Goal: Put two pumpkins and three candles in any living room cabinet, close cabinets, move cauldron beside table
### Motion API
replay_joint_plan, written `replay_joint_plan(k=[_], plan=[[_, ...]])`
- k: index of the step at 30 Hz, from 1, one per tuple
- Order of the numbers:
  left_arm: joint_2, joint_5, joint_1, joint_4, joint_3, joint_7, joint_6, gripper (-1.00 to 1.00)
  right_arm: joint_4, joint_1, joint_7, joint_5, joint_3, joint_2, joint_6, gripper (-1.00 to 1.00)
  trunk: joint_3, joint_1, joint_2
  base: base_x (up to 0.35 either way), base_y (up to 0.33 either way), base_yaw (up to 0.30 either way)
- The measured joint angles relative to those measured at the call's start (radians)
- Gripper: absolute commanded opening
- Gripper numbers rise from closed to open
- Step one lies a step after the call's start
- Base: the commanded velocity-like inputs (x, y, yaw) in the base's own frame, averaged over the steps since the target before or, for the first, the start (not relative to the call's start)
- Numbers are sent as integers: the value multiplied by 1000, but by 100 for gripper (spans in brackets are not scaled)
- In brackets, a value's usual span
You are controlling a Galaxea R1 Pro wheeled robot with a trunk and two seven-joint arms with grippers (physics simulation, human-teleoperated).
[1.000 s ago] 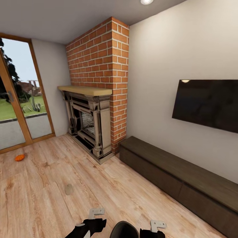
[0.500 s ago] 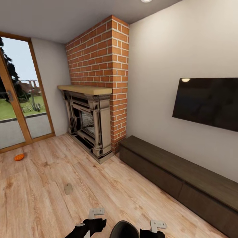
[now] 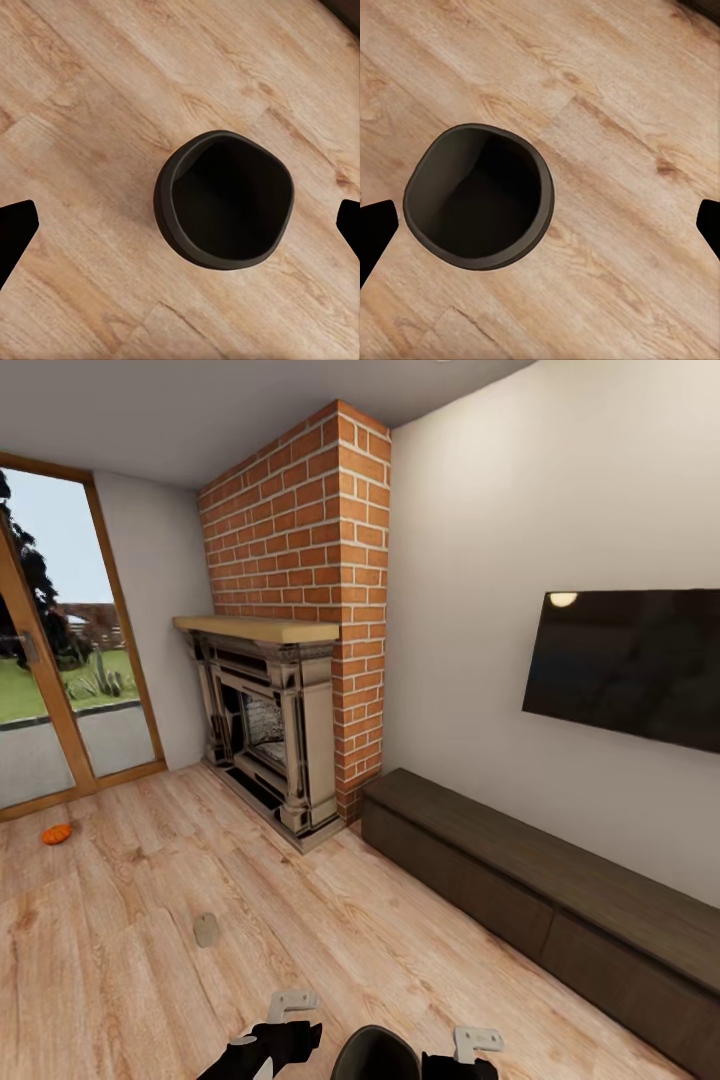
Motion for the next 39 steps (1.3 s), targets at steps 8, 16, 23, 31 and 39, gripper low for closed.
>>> replay_joint_plan(k=[8, 16, 23, 31, 39], plan=[[-1, 0, 0, 1, -1, 0, 0, 100, -1, 0, 9, 0, 0, 0, 0, 100, -25, 31, -56, 0, 0, 0], [0, -1, 0, 1, -1, 0, -4, 100, -2, -90, 5, -2, -2, 10, 125, 100, -50, 61, -112, 0, 0, 0], [-1, 0, 0, 1, -2, 0, -13, 100, 5, -164, 3, -6, -8, 8, 186, 100, -72, 88, -161, 0, 0, 0], [-1, 0, 0, 1, -1, 0, -14, 100, 5, -166, 3, -7, -9, 6, 163, 100, -97, 119, -217, 0, 0, 0], [-1, 0, 0, 1, -1, 0, -14, 100, 6, -166, 3, -2, -7, 7, 143, 100, -122, 150, -273, 0, 0, 0]])
